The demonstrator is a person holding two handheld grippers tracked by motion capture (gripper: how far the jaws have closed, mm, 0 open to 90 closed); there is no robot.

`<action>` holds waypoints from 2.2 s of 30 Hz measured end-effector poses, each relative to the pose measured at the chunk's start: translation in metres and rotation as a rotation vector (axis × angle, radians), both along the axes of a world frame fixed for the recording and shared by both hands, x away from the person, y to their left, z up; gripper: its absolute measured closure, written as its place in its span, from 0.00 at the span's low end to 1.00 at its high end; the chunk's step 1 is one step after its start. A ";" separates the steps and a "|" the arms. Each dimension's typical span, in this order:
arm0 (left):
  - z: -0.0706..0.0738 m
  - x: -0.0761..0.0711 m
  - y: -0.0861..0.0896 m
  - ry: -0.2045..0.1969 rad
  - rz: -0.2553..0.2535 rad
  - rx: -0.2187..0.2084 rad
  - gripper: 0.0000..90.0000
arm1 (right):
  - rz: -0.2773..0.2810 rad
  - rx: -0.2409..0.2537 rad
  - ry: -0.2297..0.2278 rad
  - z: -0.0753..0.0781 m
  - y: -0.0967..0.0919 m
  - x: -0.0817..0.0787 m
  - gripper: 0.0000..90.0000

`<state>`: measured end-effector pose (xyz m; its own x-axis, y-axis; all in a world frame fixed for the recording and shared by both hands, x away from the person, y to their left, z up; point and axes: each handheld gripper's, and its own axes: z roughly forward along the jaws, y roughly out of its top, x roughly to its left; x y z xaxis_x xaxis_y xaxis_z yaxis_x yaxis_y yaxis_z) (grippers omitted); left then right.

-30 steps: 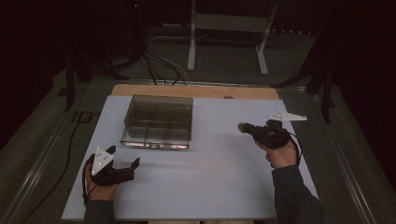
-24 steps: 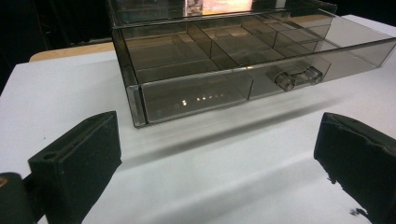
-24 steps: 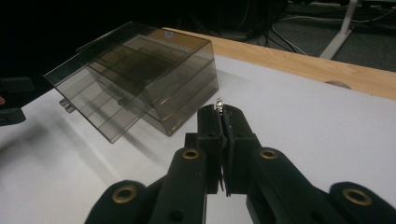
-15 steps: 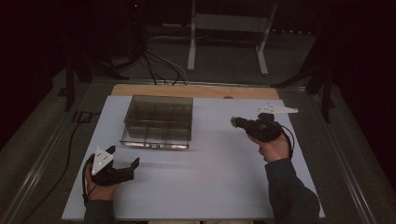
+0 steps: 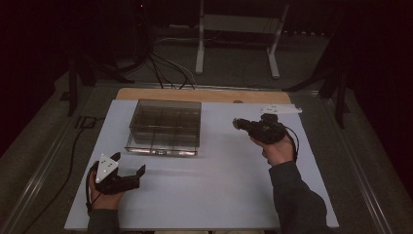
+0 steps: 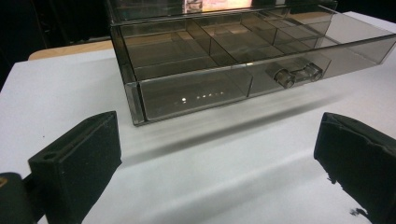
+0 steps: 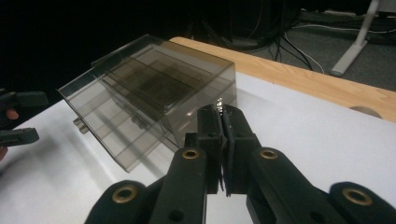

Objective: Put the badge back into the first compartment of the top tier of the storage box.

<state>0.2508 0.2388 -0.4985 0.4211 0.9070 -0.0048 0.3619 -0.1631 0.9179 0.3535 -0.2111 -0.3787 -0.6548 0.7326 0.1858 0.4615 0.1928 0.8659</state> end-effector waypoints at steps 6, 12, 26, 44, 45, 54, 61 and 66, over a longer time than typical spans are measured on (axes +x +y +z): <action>0.000 -0.001 0.000 0.002 0.000 -0.007 0.02 | 0.016 0.005 0.002 0.001 0.012 0.005 0.97; 0.001 -0.001 0.001 0.000 -0.001 -0.011 0.02 | 0.023 0.013 0.005 0.002 0.019 0.009 0.97; 0.001 -0.001 0.002 0.000 0.005 -0.017 0.02 | 0.054 0.046 0.006 0.008 0.038 0.017 0.97; 0.000 -0.001 0.003 0.003 0.006 -0.022 0.02 | 0.088 0.064 0.016 0.008 0.063 0.025 0.97; 0.000 -0.001 0.003 0.003 0.006 -0.022 0.02 | 0.089 0.066 0.018 0.008 0.064 0.025 0.97; 0.000 -0.001 0.003 0.003 0.002 -0.025 0.02 | 0.108 0.084 0.012 0.011 0.078 0.028 0.97; 0.000 -0.001 0.003 0.003 0.001 -0.023 0.02 | 0.118 0.087 0.017 0.013 0.089 0.031 0.97; 0.000 -0.001 0.003 0.006 -0.001 -0.025 0.02 | 0.126 0.089 0.011 0.015 0.097 0.032 0.97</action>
